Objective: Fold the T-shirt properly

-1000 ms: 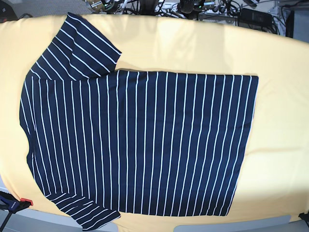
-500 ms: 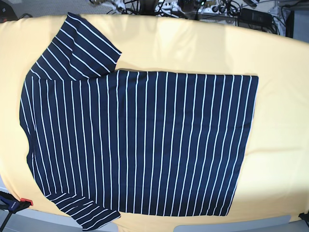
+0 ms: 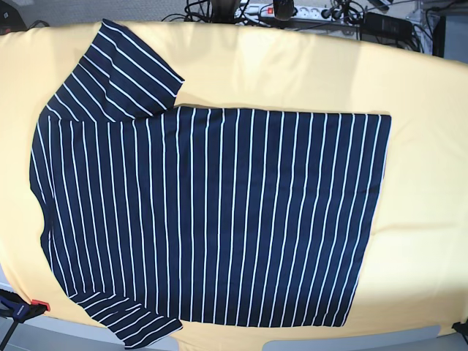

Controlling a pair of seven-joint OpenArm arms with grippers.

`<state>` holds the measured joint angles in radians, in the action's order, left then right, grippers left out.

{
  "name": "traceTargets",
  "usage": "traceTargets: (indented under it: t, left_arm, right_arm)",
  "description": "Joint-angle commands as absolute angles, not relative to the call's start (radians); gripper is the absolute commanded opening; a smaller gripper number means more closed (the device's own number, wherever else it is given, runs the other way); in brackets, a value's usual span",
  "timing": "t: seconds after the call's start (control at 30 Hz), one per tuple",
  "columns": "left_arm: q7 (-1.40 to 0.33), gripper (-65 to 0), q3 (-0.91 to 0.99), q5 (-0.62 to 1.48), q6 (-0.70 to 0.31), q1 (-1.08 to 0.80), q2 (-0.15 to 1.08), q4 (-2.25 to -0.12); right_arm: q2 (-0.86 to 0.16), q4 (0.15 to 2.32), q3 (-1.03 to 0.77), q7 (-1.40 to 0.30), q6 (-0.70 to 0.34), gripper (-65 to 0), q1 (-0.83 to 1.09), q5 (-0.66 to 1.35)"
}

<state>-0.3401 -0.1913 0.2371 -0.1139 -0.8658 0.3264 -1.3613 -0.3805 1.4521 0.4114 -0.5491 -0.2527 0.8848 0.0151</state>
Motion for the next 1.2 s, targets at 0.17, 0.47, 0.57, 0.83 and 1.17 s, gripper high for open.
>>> traceTargets:
  t: [0.17, 0.47, 0.57, 0.83, 1.17]
  left_arm:
    - [-0.413, -65.0, -0.100, 0.209, -0.088, -1.077, 0.408, -1.708]
    - [-0.461, -65.0, 0.150, 0.199, -0.093, -1.254, 0.427, -2.077]
    - [-0.472, -65.0, 0.210, 0.199, -0.093, -1.254, 0.427, -2.160]
    - [-0.471, -65.0, 0.305, 0.157, -0.120, -1.228, 0.443, -2.334]
    - [-0.437, -65.0, 0.326, 0.040, -0.156, -1.067, 0.619, -2.321]
  right_arm:
    - [-0.510, 1.841, 0.413, -0.624, -0.147, -65.0, 1.116, -0.003]
    - [-0.619, 2.184, 0.411, -0.707, 0.088, -65.0, 1.286, -0.315]
    - [-0.641, 2.243, 0.410, -0.720, 0.150, -65.0, 1.286, -0.394]
    - [-0.641, 2.347, 0.361, -0.711, 0.263, -65.0, 1.280, -0.643]
    - [-0.641, 2.356, 0.050, -0.524, 0.098, -65.0, 1.183, -0.510]
